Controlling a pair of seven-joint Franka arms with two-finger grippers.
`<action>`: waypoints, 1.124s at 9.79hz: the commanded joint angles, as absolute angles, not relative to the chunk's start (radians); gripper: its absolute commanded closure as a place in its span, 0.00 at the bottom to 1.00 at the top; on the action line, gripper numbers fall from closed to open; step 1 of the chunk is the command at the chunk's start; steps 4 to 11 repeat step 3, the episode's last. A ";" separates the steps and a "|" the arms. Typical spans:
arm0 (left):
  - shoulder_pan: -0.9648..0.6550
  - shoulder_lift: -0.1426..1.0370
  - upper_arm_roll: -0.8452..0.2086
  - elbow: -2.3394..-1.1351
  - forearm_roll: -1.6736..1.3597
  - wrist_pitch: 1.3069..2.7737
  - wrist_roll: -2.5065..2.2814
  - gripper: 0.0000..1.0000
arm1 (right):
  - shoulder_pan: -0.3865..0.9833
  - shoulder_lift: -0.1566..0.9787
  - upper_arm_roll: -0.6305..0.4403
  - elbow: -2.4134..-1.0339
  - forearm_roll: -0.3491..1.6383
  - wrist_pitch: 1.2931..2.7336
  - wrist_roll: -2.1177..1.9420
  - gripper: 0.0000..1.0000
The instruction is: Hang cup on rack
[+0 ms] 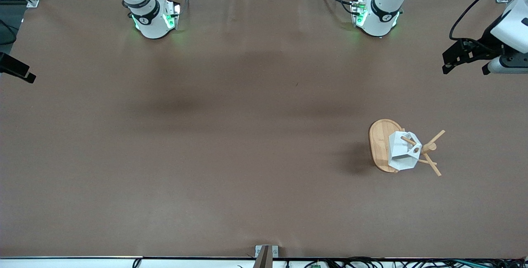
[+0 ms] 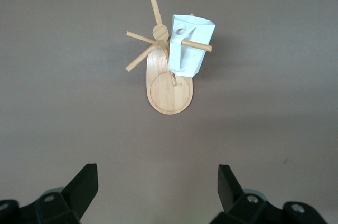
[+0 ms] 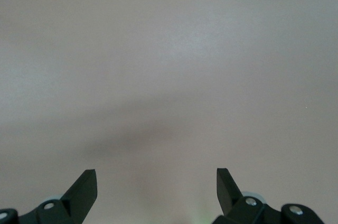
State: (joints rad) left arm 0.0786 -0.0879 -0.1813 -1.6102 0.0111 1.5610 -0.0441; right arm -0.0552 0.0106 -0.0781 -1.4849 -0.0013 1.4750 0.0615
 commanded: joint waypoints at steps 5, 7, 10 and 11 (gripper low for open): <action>0.074 -0.097 -0.176 -1.644 0.018 1.551 -0.014 0.00 | -0.058 0.011 -0.080 -1.477 0.011 1.463 0.071 0.00; 0.074 -0.097 -0.176 -1.644 0.018 1.551 -0.014 0.00 | -0.058 0.011 -0.080 -1.477 0.011 1.463 0.071 0.00; 0.074 -0.097 -0.176 -1.644 0.018 1.551 -0.014 0.00 | -0.058 0.011 -0.080 -1.477 0.011 1.463 0.071 0.00; 0.074 -0.097 -0.176 -1.644 0.018 1.551 -0.014 0.00 | -0.058 0.011 -0.080 -1.477 0.011 1.463 0.071 0.00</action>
